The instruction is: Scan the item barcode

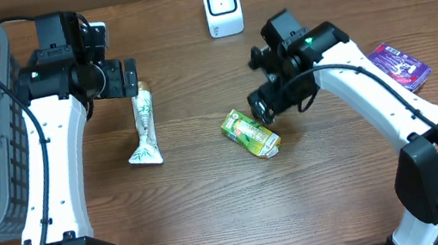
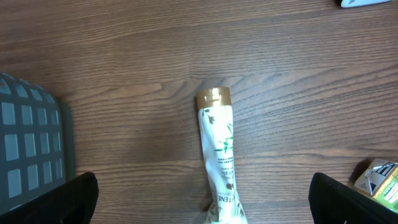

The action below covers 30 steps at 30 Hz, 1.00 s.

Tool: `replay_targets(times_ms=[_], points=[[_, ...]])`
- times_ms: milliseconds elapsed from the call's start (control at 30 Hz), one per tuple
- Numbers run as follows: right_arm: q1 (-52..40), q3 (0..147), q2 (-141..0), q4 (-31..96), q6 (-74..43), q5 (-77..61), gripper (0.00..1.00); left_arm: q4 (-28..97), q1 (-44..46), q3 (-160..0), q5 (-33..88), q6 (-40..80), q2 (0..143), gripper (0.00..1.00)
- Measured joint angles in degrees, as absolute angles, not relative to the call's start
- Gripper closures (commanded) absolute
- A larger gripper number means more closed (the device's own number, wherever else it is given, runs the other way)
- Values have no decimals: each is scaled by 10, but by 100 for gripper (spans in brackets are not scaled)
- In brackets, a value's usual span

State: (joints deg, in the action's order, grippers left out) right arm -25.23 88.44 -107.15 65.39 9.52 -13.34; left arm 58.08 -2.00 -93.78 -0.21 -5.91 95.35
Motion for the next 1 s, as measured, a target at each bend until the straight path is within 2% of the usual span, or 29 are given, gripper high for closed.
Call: replay_targets(times_ms=[333, 367, 433, 567, 800, 1000], points=[[-277, 777, -1072, 557, 170, -153, 1, 581, -20, -938, -2, -59, 954, 0], [-282, 769, -1072, 552, 172, -156, 2, 581, -20, -938, -2, -59, 954, 0], [-291, 759, -1072, 545, 173, -164, 11, 581, -20, -938, -2, -59, 954, 0], [-306, 745, -1072, 509, 177, -177, 18, 581, -20, -938, -2, -59, 954, 0], [-335, 703, -1072, 471, 161, -148, 20, 581, -20, -938, -2, -59, 954, 0], [-334, 684, -1072, 466, 151, -120, 33, 581, -20, -938, -2, -59, 954, 0]])
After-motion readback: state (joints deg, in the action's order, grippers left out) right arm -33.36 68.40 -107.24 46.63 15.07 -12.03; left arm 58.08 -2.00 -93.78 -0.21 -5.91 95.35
